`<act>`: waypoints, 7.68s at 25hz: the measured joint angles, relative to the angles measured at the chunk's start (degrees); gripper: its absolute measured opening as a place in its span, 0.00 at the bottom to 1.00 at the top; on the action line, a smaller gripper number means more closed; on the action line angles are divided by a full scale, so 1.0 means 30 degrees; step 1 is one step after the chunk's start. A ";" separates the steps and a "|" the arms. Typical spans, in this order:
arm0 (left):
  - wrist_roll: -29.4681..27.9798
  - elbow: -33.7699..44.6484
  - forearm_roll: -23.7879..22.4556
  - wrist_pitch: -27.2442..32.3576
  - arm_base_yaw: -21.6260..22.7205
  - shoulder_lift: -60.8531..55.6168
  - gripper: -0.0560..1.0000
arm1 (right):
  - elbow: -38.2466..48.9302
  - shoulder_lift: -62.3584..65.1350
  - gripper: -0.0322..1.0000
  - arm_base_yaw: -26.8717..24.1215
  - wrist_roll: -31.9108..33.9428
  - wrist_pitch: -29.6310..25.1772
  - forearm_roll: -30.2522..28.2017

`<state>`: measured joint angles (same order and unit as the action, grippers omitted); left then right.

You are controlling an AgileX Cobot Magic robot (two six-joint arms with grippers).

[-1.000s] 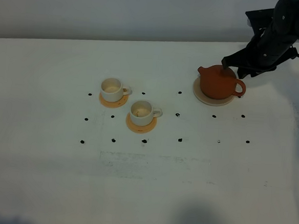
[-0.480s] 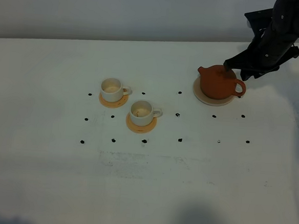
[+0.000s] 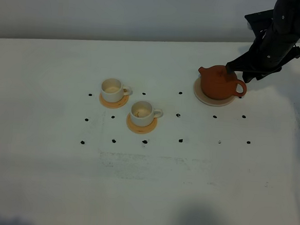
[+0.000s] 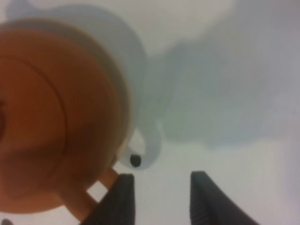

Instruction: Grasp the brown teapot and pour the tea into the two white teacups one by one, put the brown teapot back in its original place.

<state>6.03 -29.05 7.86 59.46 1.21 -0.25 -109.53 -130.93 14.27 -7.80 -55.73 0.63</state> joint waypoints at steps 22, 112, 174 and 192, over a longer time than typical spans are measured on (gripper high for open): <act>0.0042 0.0000 0.0000 0.0000 0.0000 0.0000 0.46 | -0.0068 -0.0138 0.30 0.0185 -0.0993 -0.1099 0.1167; 0.0024 0.0000 0.0017 0.0000 0.0000 0.0000 0.46 | -0.0089 0.1953 0.30 0.1844 0.0675 -0.4259 0.2486; 0.0007 0.0000 0.0017 0.0000 0.0000 0.0000 0.46 | 0.7105 0.3792 0.30 0.1844 0.0714 0.4508 0.2472; 0.0004 0.0000 0.0017 0.0000 0.0000 0.0000 0.46 | 0.7105 0.3571 0.30 0.1844 0.0714 0.5380 0.1990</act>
<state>6.04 -29.05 7.91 59.46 1.21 -0.25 -88.22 -120.22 19.80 -5.66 -39.59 6.60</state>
